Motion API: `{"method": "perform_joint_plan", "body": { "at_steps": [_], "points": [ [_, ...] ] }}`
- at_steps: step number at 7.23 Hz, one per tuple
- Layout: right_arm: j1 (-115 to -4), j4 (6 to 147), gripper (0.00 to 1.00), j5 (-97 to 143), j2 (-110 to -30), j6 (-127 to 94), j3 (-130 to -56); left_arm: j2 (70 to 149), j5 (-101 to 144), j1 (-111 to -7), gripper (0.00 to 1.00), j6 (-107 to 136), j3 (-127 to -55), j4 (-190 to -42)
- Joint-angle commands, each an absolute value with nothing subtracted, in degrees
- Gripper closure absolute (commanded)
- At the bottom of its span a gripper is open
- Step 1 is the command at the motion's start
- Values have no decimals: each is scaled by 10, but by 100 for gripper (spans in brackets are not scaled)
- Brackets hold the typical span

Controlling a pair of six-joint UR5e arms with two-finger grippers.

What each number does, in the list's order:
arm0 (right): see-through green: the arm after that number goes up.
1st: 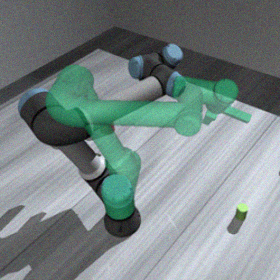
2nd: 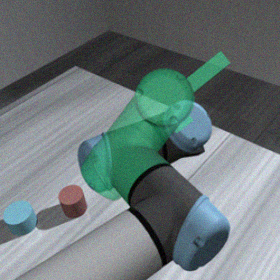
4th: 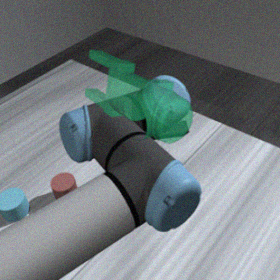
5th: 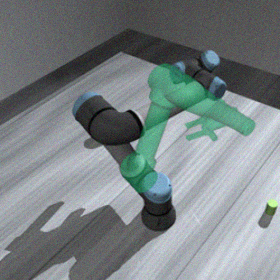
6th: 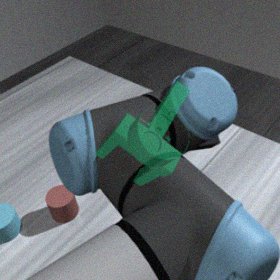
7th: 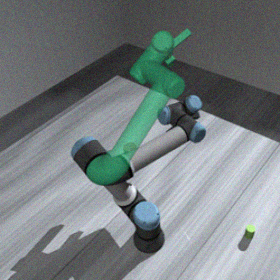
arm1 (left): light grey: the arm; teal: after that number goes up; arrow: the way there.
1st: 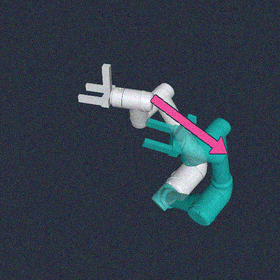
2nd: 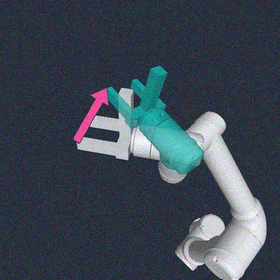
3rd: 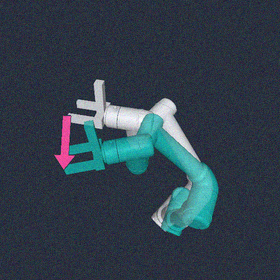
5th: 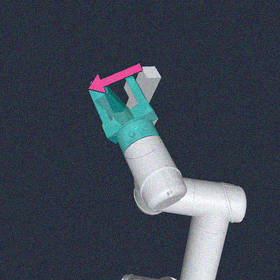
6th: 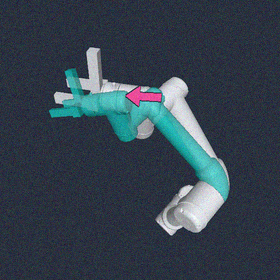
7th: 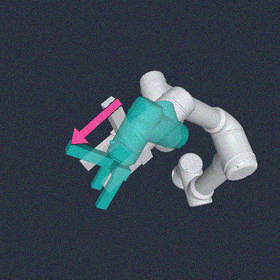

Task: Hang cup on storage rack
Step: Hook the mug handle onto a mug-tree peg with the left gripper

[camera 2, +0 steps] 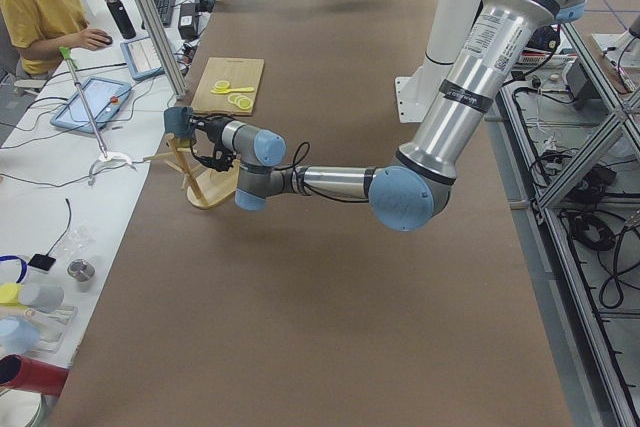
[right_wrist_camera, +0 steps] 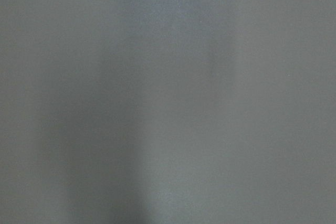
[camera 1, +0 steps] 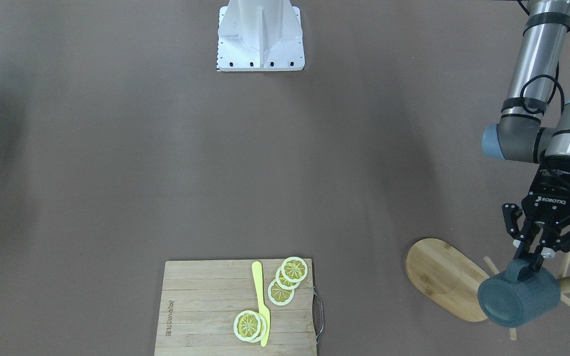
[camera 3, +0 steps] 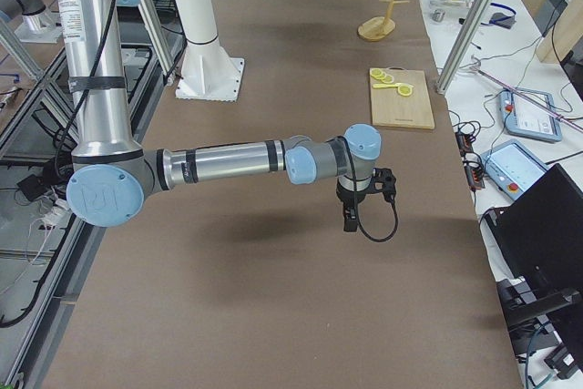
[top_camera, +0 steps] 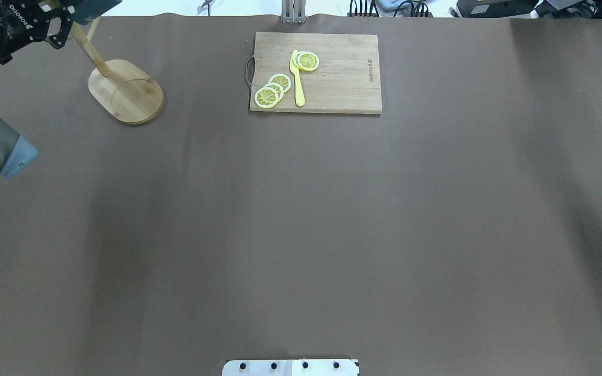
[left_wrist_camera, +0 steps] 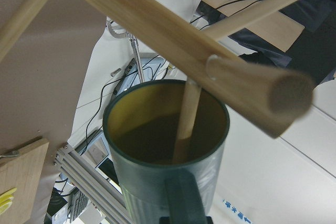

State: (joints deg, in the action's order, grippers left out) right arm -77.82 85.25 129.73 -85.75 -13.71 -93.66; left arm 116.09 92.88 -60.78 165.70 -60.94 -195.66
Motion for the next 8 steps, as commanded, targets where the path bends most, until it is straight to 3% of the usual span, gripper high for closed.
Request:
{"method": "perform_joint_plan", "body": {
  "at_steps": [1,2,3,4,8],
  "points": [
    [-778,853,0,1298,-858,-137,-938,1160,928,-607,100,1657,-605,-1957],
    [-778,853,0,1298,-858,-138,-938,1160,927,-607,100,1656,-601,-1956],
    [-778,853,0,1298,-858,-138,-938,1160,926,-607,48,1652,-600,-1956],
    [-778,853,0,1298,-857,-138,-938,1160,926,-606,2,1651,-599,-1956],
    [-778,853,0,1299,-857,-139,-942,1136,937,-608,2,1637,-616,-1961]
  ]
}}
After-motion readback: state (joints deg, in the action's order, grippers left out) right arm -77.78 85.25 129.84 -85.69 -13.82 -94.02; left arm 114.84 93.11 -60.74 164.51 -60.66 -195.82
